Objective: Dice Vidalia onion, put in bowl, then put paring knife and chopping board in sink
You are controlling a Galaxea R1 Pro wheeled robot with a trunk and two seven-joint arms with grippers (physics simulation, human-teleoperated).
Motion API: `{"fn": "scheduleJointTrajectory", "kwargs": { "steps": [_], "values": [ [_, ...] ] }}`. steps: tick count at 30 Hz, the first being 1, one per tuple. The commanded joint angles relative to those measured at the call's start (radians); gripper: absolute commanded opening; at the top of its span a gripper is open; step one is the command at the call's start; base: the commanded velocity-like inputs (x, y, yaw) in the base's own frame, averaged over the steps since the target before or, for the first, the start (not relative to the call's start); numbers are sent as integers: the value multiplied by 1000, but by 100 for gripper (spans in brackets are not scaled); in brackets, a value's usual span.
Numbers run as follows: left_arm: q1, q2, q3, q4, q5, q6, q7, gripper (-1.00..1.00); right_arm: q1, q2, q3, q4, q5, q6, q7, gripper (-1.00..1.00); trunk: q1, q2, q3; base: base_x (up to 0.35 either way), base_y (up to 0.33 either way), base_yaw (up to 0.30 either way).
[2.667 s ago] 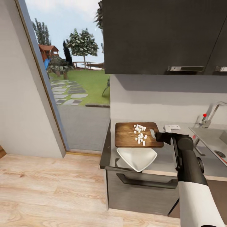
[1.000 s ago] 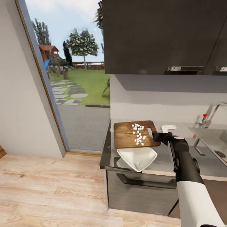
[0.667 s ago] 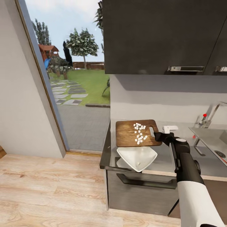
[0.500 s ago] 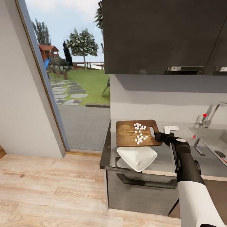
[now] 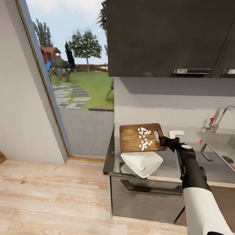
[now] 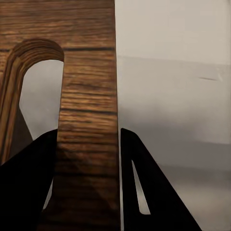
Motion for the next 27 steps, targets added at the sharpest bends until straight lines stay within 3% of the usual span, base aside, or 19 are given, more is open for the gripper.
{"fn": "scheduleJointTrajectory", "kwargs": {
  "steps": [1,9,12,15,27],
  "values": [
    [-1,2,-8,-2,5,-3,10,100,-1,1,-4,0,10,2,10,-100,0,-1,-1,0,0,0],
    [-1,2,-8,-2,6,-3,10,100,-1,1,-4,9,10,-5,10,-100,0,-1,-1,0,0,0],
    [-1,2,-8,-2,5,-3,10,100,-1,1,-4,41,10,-86,10,-100,0,-1,-1,0,0,0],
    [-1,2,-8,-2,5,-3,10,100,-1,1,-4,58,10,-119,10,-100,0,-1,-1,0,0,0],
    [-1,2,-8,-2,6,-3,10,100,-1,1,-5,61,7,-128,10,-100,0,-1,-1,0,0,0]
  ]
}}
